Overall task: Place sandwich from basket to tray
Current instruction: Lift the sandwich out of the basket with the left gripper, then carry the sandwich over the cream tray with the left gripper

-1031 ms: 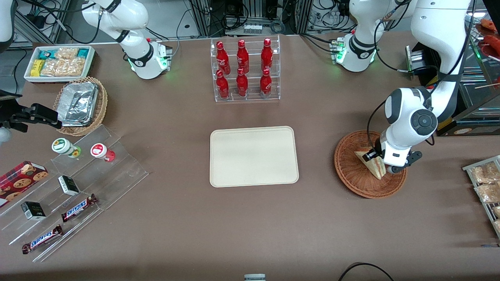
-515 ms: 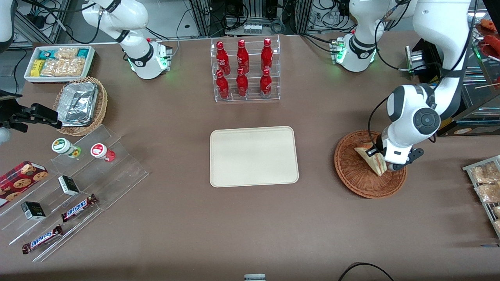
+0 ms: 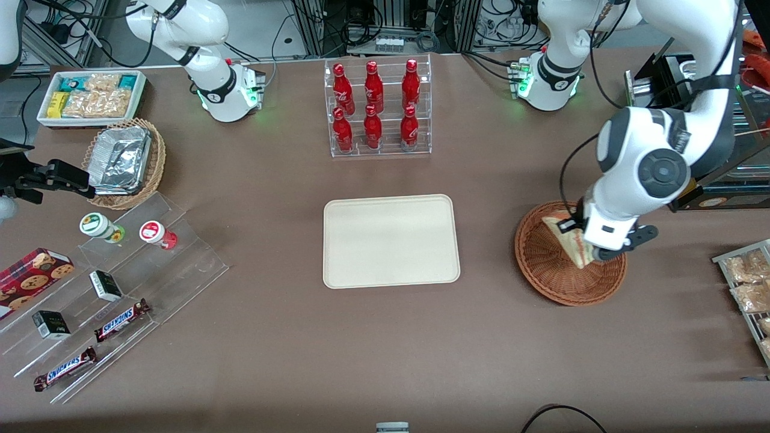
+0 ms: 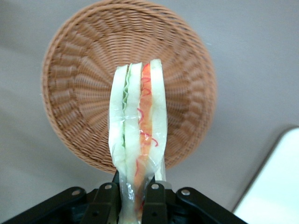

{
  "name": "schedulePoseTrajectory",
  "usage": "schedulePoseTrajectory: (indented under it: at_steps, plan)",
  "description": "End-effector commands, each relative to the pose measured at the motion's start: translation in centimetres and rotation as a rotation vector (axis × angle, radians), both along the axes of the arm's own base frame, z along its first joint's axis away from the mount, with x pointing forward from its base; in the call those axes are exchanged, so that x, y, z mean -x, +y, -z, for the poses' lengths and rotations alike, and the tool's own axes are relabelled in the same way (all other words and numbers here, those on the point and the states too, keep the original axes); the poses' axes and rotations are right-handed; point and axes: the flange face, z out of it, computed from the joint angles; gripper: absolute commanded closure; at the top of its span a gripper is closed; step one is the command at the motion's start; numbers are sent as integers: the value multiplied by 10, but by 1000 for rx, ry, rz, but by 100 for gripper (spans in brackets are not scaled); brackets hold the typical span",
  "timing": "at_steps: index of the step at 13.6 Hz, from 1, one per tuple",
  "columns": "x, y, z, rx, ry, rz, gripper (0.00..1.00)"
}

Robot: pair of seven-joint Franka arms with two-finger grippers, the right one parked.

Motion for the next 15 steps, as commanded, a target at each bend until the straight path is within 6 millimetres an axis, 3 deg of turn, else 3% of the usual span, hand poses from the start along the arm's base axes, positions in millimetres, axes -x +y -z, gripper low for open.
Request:
schedulePoseTrajectory:
  at_steps: [1, 6, 10, 15]
  plan:
    - [4, -52, 0, -23, -3, 36, 94]
    - [21, -169, 11, -14, -14, 164, 94]
    - [30, -248, 27, 8, -22, 258, 93]
    - [27, -322, 44, 71, -33, 331, 91]
